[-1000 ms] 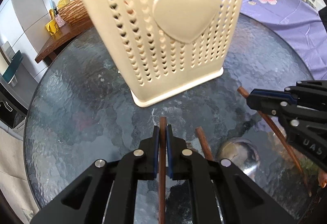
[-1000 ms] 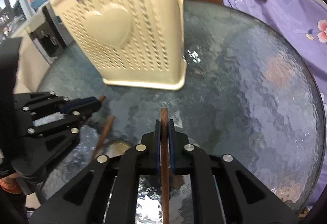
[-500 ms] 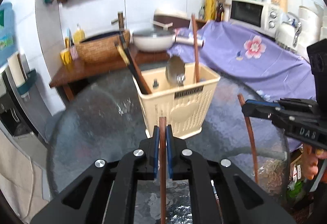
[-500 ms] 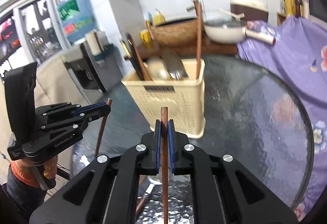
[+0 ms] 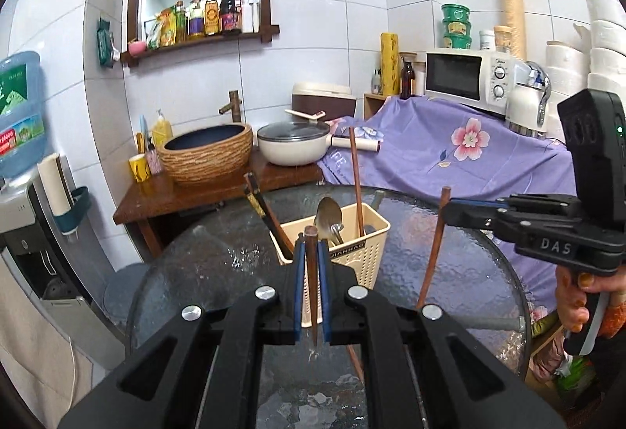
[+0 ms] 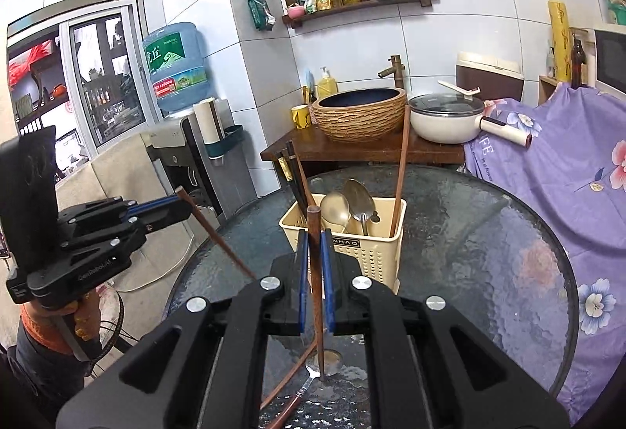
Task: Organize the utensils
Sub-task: 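Lift both wooden chopsticks and carry them above the holder, then lower both wooden chopsticks into the holder and open both tools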
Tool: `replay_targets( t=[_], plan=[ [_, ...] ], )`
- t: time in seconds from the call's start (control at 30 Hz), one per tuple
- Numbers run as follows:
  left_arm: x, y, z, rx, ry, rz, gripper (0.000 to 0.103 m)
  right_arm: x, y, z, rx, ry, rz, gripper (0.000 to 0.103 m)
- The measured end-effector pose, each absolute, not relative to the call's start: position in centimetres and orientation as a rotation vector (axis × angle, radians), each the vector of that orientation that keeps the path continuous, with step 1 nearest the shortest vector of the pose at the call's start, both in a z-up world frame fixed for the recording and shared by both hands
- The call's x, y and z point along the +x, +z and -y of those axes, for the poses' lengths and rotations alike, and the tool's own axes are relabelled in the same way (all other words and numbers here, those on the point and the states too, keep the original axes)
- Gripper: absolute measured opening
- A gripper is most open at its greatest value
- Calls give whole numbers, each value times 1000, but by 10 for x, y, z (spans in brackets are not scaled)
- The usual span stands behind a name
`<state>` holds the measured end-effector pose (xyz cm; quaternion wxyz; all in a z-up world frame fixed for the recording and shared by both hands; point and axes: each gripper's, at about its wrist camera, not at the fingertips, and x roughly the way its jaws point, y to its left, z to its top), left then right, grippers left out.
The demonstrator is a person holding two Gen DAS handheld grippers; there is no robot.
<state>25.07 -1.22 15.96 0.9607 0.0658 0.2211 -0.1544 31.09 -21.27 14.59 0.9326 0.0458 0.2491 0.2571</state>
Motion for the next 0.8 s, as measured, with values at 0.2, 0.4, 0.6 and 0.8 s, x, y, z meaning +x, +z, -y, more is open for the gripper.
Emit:
replay_targets(
  t=[0.2,0.4,0.6,0.8],
  plan=[
    [251,167,11,126,-318,-437,7,309,155,210,68,529,-492,7],
    [251,178,15,131,-329,-420,7,309,170,206,46,533,-480,7],
    [252,201,19,138,-331,-385,7,312,191,203,41,544,-471,7],
    [258,233,21,133,-320,-342,7,316,226,198,3,530,-437,7]
  ],
)
